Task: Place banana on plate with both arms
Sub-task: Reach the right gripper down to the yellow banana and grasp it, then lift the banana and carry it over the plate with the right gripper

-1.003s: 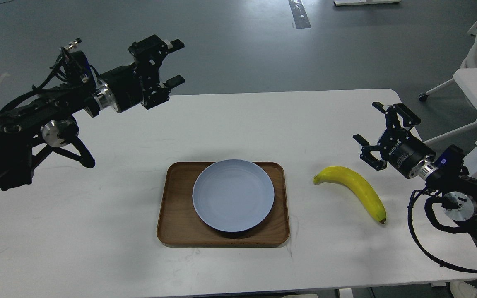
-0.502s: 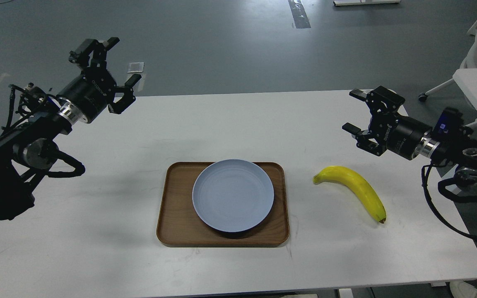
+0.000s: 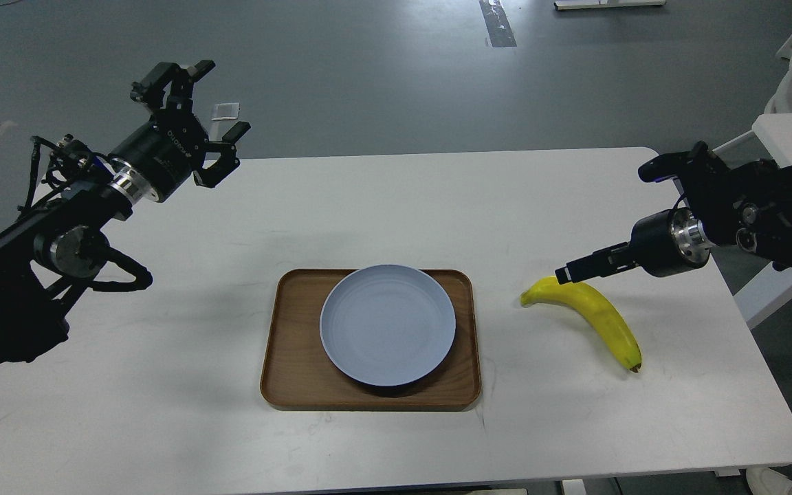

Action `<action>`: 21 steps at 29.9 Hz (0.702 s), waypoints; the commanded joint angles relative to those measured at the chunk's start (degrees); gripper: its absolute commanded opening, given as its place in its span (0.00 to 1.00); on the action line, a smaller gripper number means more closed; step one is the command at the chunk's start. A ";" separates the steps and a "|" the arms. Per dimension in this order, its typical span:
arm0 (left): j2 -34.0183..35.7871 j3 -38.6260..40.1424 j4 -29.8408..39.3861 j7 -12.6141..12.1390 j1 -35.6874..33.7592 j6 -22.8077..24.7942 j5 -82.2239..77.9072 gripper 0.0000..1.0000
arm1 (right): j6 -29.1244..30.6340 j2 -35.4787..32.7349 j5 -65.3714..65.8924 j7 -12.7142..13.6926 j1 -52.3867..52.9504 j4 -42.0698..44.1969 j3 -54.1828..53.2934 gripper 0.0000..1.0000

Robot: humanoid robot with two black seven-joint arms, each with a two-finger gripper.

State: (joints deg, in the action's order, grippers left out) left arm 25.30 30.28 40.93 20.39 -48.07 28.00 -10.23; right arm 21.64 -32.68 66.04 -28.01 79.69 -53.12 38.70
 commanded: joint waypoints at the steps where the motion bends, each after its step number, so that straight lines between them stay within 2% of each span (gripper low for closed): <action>1: -0.78 -0.13 0.03 0.00 0.08 0.00 -0.06 0.98 | -2.83 4.02 1.99 0.01 0.12 3.37 5.06 1.00; 10: -0.52 -0.04 0.03 0.00 0.00 0.00 -0.06 0.98 | -3.62 9.39 1.73 0.01 -0.85 5.84 7.88 1.00; 17: -0.34 0.22 0.03 0.00 0.00 0.00 -0.06 0.98 | -3.62 9.57 1.73 0.01 -1.99 5.40 8.41 0.89; 18: -0.34 0.22 0.03 0.00 0.00 0.00 -0.06 0.98 | -3.62 9.57 1.73 0.01 -2.08 5.40 8.41 0.86; 20: -0.34 0.22 0.03 0.00 0.00 0.00 -0.06 0.98 | -3.54 9.65 1.81 0.01 -2.52 5.49 8.58 0.63; 21: -0.34 0.22 0.03 0.00 0.00 0.00 -0.06 0.98 | -3.54 9.66 1.81 0.01 -2.60 5.49 8.85 0.56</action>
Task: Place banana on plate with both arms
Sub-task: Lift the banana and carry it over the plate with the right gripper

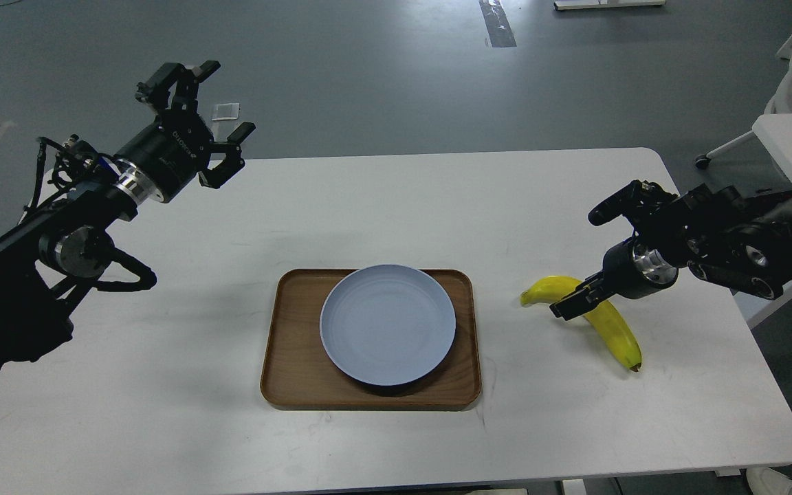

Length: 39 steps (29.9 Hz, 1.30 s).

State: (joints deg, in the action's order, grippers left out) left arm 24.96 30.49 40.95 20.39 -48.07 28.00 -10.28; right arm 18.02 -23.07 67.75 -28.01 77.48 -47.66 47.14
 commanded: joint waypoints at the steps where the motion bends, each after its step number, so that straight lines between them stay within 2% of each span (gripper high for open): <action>1: 0.09 0.01 0.00 0.00 0.00 0.00 0.00 0.98 | 0.09 0.22 0.01 0.01 -0.40 0.02 1.37 0.45; 4: 0.35 0.01 0.09 0.00 0.00 0.00 0.00 0.98 | 0.09 0.31 0.01 0.01 -0.40 0.02 2.52 0.26; 6: 0.70 0.01 0.44 0.00 0.00 0.00 0.00 0.98 | 0.09 0.22 0.01 0.01 -0.13 -0.07 2.61 0.18; 7: 0.79 0.01 0.62 0.00 0.00 0.00 0.00 0.98 | 0.17 0.05 0.01 0.01 0.22 -0.15 2.61 0.10; 9: 1.05 0.01 0.79 0.00 0.00 0.00 0.00 0.98 | 0.17 -0.13 0.01 0.01 0.57 -0.24 2.61 0.06; 19: 1.41 0.19 0.88 0.00 -0.18 0.00 0.09 0.98 | 0.44 -0.22 -6.30 0.01 10.93 -4.98 1.38 0.05; 24: 1.58 0.19 1.23 0.00 -0.18 0.00 0.17 0.98 | 0.97 7.15 -15.43 0.01 14.81 -5.60 1.73 0.06; 27: 1.85 0.19 1.32 0.00 -0.18 0.00 0.26 0.98 | 0.97 13.38 -20.97 0.01 14.81 -5.08 2.52 0.06; 33: 1.93 0.27 1.32 0.00 -0.18 0.00 0.26 0.98 | 0.97 20.95 -29.16 0.01 14.81 -3.94 5.60 0.09; 39: 1.76 0.27 1.32 0.09 -0.18 0.00 0.26 0.98 | 0.97 23.07 -31.54 0.01 12.97 -1.04 5.86 0.10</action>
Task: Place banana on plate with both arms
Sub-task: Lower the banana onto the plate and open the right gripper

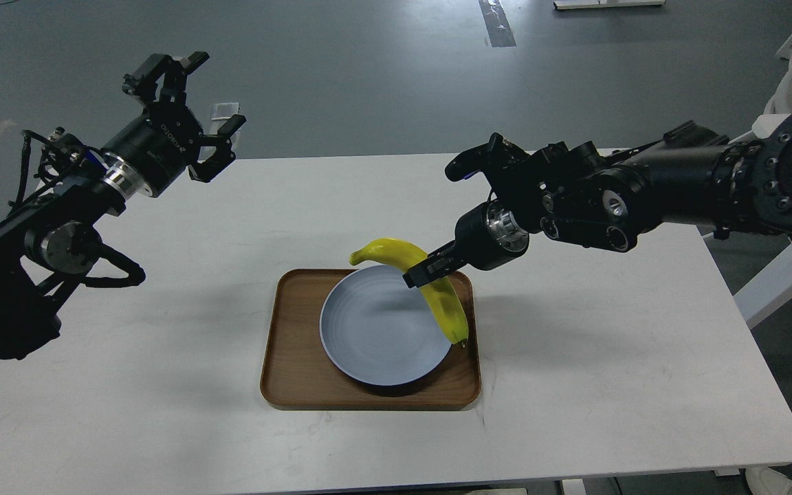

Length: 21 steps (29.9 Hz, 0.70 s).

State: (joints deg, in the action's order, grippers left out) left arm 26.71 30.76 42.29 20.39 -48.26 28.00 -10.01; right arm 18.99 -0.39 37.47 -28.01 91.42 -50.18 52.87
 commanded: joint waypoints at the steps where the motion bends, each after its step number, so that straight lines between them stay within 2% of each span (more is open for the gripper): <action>1: 0.18 0.09 0.07 0.00 0.01 0.00 -0.01 0.98 | 0.00 0.39 -1.96 0.01 -1.42 2.01 0.30 0.11; 6: 0.54 0.09 0.42 0.35 0.10 0.00 -0.01 0.98 | 0.00 0.39 -2.84 0.01 -3.09 4.30 1.89 0.14; 14: 1.15 0.09 0.42 0.27 0.10 0.00 -0.01 0.98 | 0.00 0.39 -6.17 0.01 -4.94 5.18 1.97 0.29; 18: 1.33 0.09 0.42 0.35 0.10 0.00 -0.01 0.98 | 0.00 0.39 -9.08 0.01 -4.94 5.09 1.89 0.29; 21: 1.42 0.09 0.42 0.27 0.10 0.00 -0.01 0.98 | 0.00 0.39 -9.35 0.01 -5.11 5.09 1.89 0.33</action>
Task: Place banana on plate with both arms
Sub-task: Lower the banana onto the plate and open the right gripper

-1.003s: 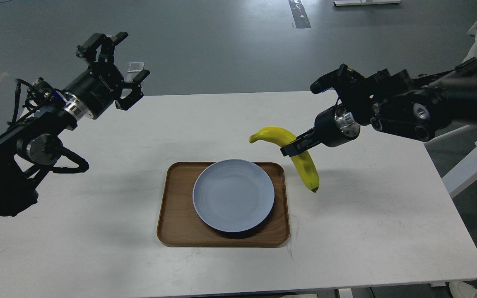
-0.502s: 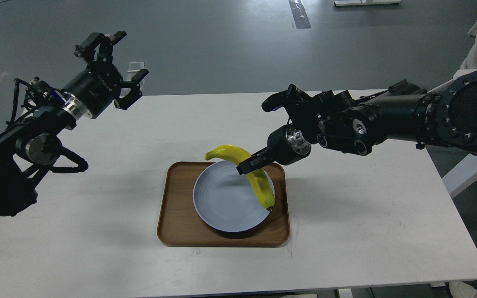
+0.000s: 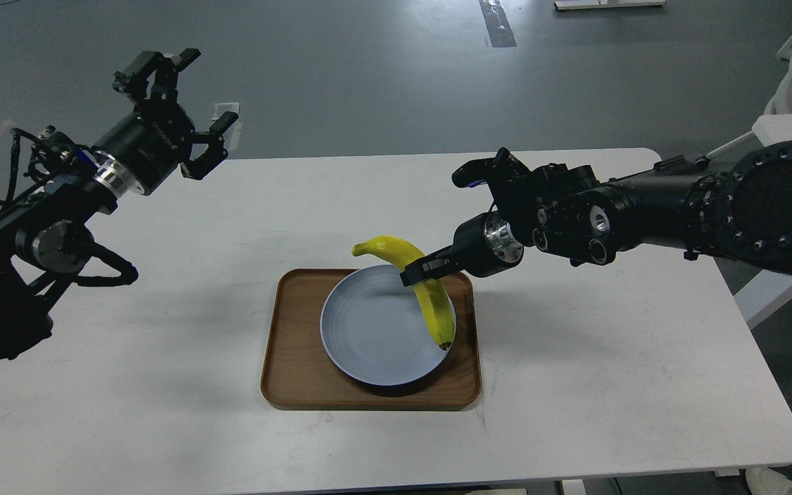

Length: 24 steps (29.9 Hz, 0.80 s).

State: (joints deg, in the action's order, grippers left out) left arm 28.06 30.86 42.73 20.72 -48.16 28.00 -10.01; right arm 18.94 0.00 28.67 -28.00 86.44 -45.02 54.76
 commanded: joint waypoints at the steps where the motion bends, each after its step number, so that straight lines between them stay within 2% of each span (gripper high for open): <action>1: 0.07 -0.01 -0.01 -0.07 0.09 0.00 -0.01 0.98 | 0.04 0.00 -0.55 0.00 -0.13 -0.07 -0.01 0.34; 8: 0.77 -0.01 0.25 0.02 0.18 0.00 -0.01 0.98 | 0.74 0.00 -0.55 0.00 -0.84 -0.07 0.08 0.54; 14: 0.94 -0.01 0.25 -0.07 0.26 0.00 0.08 0.98 | 1.19 0.00 -0.55 0.00 -1.28 0.10 -0.45 0.67; 17: 0.86 -0.01 0.25 -0.07 0.35 0.00 -0.01 0.98 | 1.19 0.00 -0.99 0.00 -1.28 0.19 -0.80 0.81; 19: 0.86 -0.01 0.25 -0.07 0.35 0.00 -0.01 0.98 | 1.10 0.00 -1.78 0.00 -1.19 0.37 -1.24 0.86; 20: 0.86 -0.01 0.25 -0.07 0.35 0.00 -0.01 0.98 | 1.10 0.00 -2.39 0.00 -0.93 0.37 -1.67 0.93; 24: 0.94 -0.01 0.25 -0.07 0.35 0.00 -0.01 0.98 | 1.10 0.00 -4.06 0.00 0.21 1.50 -5.87 0.96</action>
State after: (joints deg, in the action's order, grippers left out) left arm 28.93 30.86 42.98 20.66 -47.79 28.00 -9.99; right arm 20.06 0.00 25.84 -28.00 85.88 -44.46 52.45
